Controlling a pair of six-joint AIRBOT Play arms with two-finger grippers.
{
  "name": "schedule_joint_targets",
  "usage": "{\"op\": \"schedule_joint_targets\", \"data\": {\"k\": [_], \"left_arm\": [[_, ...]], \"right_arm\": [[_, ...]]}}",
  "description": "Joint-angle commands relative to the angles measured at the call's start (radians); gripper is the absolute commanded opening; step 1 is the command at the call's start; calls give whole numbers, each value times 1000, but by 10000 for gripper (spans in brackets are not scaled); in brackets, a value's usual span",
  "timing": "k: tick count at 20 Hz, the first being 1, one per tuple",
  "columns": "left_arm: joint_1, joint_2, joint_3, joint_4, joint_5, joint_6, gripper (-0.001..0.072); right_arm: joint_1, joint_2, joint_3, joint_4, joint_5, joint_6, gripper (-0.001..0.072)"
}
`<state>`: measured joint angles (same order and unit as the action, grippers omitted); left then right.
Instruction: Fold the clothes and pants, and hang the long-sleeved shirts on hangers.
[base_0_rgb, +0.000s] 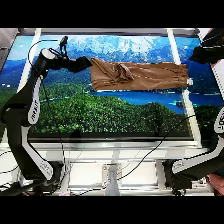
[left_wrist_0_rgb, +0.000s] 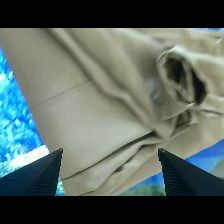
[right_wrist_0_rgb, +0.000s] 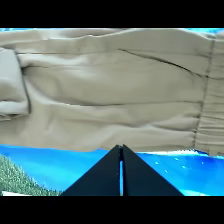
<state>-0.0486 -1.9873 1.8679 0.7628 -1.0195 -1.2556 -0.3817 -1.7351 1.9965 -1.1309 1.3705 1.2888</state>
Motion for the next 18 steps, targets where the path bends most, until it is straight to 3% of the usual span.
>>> {"op": "schedule_joint_targets", "data": {"k": [1, 9, 11, 16, 18], "left_arm": [[2, -58, 0, 23, -17, -58, 706], [-37, -129, 3, 45, 28, -84, 699], [-37, -129, 3, 47, 27, -180, 630], [-43, -126, 3, 68, -58, -177, 601], [-51, -122, 3, 139, -105, -178, 525]], "right_arm": [[-24, -1, -41, -9, -12, 0, 32], [-23, -1, -42, -10, -16, 1, 32], [-23, 0, -42, -2, -16, 1, 32], [-23, 0, -42, 3, -1, 0, 33], [-23, 0, -42, 3, 0, 0, 32]]}}
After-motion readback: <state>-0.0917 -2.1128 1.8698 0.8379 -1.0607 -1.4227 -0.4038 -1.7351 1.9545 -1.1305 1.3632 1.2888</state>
